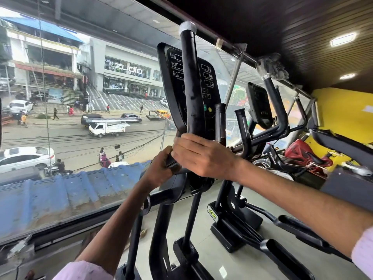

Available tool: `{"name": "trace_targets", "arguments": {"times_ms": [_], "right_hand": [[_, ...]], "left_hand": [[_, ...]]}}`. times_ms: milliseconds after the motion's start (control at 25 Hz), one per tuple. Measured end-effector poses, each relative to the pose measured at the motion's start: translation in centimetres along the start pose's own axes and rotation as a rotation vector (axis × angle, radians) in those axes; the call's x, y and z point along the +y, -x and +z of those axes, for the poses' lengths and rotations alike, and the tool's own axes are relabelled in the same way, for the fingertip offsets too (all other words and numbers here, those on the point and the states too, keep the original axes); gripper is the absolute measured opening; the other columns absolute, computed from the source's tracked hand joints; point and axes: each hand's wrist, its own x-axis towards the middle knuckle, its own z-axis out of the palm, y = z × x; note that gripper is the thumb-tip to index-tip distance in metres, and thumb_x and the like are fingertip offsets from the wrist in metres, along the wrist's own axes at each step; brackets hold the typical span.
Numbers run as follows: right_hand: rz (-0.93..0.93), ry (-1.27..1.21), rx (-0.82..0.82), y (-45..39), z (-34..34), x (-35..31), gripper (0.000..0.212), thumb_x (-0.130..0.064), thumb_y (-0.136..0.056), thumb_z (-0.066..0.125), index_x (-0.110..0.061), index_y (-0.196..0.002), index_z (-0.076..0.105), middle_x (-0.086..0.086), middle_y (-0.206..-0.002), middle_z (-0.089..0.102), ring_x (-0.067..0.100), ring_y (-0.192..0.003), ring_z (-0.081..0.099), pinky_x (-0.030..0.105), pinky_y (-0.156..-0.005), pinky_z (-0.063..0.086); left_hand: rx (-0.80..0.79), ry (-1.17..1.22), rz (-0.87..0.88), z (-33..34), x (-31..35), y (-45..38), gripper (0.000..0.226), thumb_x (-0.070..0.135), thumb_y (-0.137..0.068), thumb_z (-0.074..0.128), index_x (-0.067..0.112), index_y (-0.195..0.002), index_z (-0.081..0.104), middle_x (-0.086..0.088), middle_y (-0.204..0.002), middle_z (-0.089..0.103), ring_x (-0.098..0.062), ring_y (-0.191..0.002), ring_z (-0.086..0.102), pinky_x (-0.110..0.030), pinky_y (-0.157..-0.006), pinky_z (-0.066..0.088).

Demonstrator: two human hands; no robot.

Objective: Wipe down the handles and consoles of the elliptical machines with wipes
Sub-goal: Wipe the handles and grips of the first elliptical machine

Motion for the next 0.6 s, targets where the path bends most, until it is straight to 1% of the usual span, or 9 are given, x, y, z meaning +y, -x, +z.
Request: {"name": "trace_targets", "arguments": {"times_ms": [40, 80, 160, 240, 320, 400, 480, 520, 600], "right_hand": [[-0.019, 0.017, 0.005, 0.6, -0.1, 0.0, 0.022, 0.0, -0.099, 0.058, -0.002, -0.115, 0.072, 0.014, -0.121, 0.07, 0.03, -0.12, 0.063, 0.039, -0.107, 0.047], [-0.027, 0.043, 0.007, 1.0, -0.2, 0.1, 0.027, 0.0, -0.099, 0.058, -0.001, -0.124, 0.068, 0.015, -0.132, 0.065, 0.031, -0.129, 0.058, 0.039, -0.108, 0.046], [0.009, 0.077, 0.021, 1.1, -0.2, 0.1, 0.034, 0.0, -0.099, 0.059, 0.002, -0.132, 0.061, 0.016, -0.143, 0.056, 0.031, -0.137, 0.05, 0.038, -0.108, 0.047], [0.139, 0.054, 0.09, 0.6, -0.1, -0.7, 0.033, 0.001, -0.097, 0.061, 0.004, -0.13, 0.062, 0.018, -0.144, 0.054, 0.031, -0.137, 0.049, 0.039, -0.107, 0.047], [0.356, 0.02, 0.177, 0.0, 0.3, -2.5, 0.031, 0.006, -0.095, 0.063, 0.006, -0.126, 0.065, 0.018, -0.141, 0.056, 0.031, -0.136, 0.051, 0.041, -0.106, 0.049], [0.577, -0.018, 0.246, -0.7, 1.0, -5.1, 0.033, 0.009, -0.093, 0.063, 0.006, -0.126, 0.064, 0.016, -0.141, 0.057, 0.03, -0.135, 0.052, 0.044, -0.105, 0.05], [0.712, -0.047, 0.281, -1.0, 1.9, -7.1, 0.035, 0.009, -0.092, 0.065, 0.005, -0.126, 0.065, 0.013, -0.142, 0.057, 0.028, -0.136, 0.051, 0.045, -0.104, 0.05], [0.739, -0.054, 0.29, -1.1, 2.2, -7.8, 0.036, 0.009, -0.091, 0.067, 0.004, -0.126, 0.065, 0.012, -0.142, 0.057, 0.027, -0.137, 0.051, 0.045, -0.105, 0.05], [0.725, -0.037, 0.278, -0.9, 2.7, -8.5, 0.04, 0.006, -0.089, 0.071, 0.002, -0.128, 0.065, 0.009, -0.143, 0.057, 0.024, -0.137, 0.05, 0.043, -0.106, 0.05]], "left_hand": [[0.003, 0.003, 0.005, 0.1, 0.4, 0.1, 0.028, -0.007, -0.078, 0.067, 0.0, -0.102, 0.054, -0.003, -0.089, 0.065, -0.002, -0.085, 0.059, -0.026, -0.08, 0.051], [0.003, 0.001, 0.004, 0.3, 0.5, 0.1, 0.027, -0.014, -0.081, 0.064, 0.002, -0.1, 0.054, 0.009, -0.086, 0.066, 0.007, -0.082, 0.059, -0.016, -0.078, 0.048], [0.005, -0.021, 0.011, 0.6, 1.4, 0.3, 0.037, -0.022, -0.083, 0.058, 0.013, -0.091, 0.049, 0.026, -0.071, 0.061, 0.017, -0.071, 0.056, -0.003, -0.07, 0.041], [-0.002, -0.038, 0.024, 0.6, 1.4, 0.3, 0.04, -0.021, -0.082, 0.059, 0.016, -0.089, 0.046, 0.03, -0.066, 0.057, 0.017, -0.067, 0.053, -0.004, -0.067, 0.039], [-0.012, -0.066, 0.017, 0.3, 0.3, -0.2, 0.037, -0.019, -0.081, 0.062, 0.012, -0.095, 0.047, 0.033, -0.07, 0.056, 0.014, -0.069, 0.052, -0.006, -0.068, 0.038], [-0.013, -0.083, 0.027, 0.1, -0.4, -0.4, 0.037, -0.019, -0.079, 0.064, 0.005, -0.104, 0.05, 0.032, -0.08, 0.059, 0.011, -0.079, 0.056, -0.009, -0.076, 0.043], [-0.04, -0.052, 0.034, -0.1, -0.1, -0.1, 0.049, -0.019, -0.078, 0.067, -0.003, -0.121, 0.049, 0.016, -0.105, 0.065, 0.006, -0.099, 0.06, -0.019, -0.09, 0.049], [-0.051, -0.037, 0.035, -0.2, 0.1, 0.0, 0.054, -0.018, -0.078, 0.068, -0.004, -0.126, 0.046, 0.004, -0.113, 0.065, 0.005, -0.104, 0.06, -0.02, -0.093, 0.049], [-0.067, -0.041, 0.032, -0.4, 0.5, 0.2, 0.057, -0.015, -0.079, 0.07, -0.001, -0.128, 0.046, 0.004, -0.113, 0.063, 0.013, -0.103, 0.058, -0.016, -0.089, 0.047]]}}
